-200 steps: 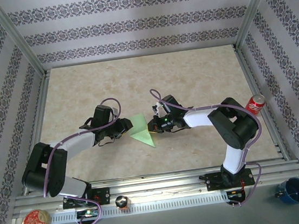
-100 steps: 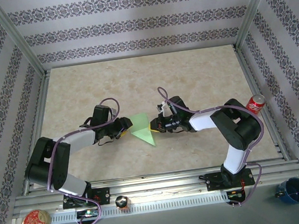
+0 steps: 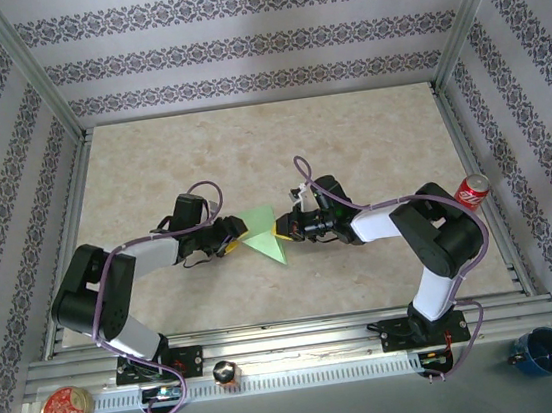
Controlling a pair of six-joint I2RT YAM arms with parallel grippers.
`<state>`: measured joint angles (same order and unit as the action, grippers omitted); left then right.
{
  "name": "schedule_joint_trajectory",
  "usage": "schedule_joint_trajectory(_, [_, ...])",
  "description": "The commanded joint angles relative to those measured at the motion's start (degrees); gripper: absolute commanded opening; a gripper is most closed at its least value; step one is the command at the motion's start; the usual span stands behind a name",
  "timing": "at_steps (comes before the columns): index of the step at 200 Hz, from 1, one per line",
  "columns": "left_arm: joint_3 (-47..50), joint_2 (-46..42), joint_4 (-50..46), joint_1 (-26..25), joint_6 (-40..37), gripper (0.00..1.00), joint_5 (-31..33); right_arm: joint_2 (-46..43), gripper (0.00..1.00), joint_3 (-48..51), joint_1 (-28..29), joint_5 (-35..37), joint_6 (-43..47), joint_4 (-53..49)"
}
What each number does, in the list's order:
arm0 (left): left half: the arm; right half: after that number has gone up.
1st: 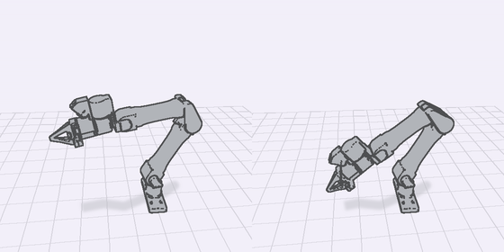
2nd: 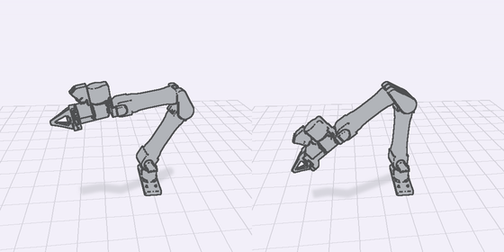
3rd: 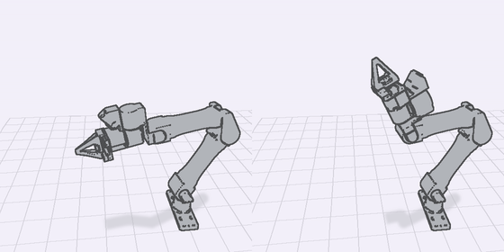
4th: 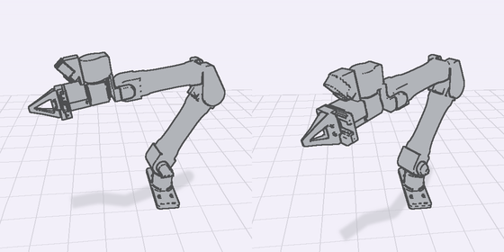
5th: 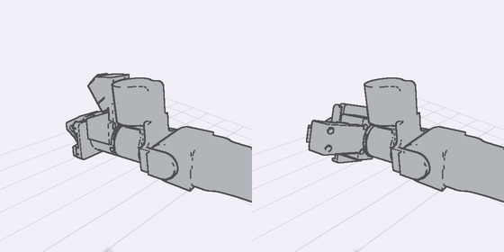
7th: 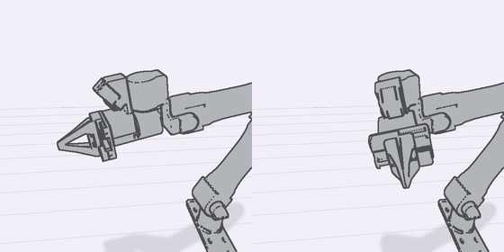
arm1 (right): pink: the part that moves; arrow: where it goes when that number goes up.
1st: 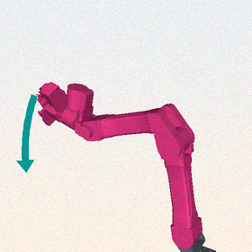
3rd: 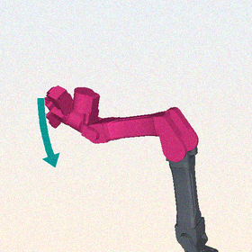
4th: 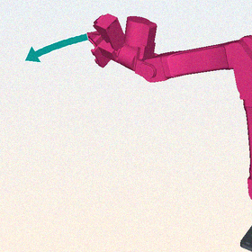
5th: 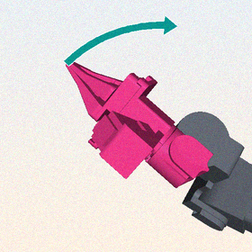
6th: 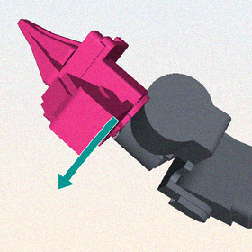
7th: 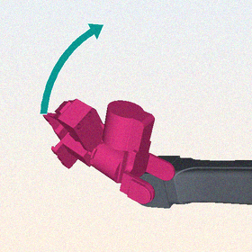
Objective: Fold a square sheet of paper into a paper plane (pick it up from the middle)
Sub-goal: Fourth fold the wing at the center of the table.
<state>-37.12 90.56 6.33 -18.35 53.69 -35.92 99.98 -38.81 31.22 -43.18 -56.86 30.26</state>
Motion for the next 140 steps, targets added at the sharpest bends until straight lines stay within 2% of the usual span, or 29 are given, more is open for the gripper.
schedule_joint_trajectory(1, [-1.4, 1.1, 2.7, 0.7, 1.0, 0.52, -1.7, -1.5, 0.01, 1.2, -0.4, -1.4, 0.0, 2.0])
schedule_joint_trajectory(64, [-0.9, 1.0, 2.5, 0.6, 1.1, 0.52, -1.5, -2.2, 0.01, 1.2, -0.4, -1.4, -0.3, 2.3])
schedule_joint_trajectory(140, [-0.8, 3.2, 7.6, 0.6, 3.3, 0.51, -3.9, -2.8, 0.0, 1.7, -0.4, -2.3, -1.7, 4.4])
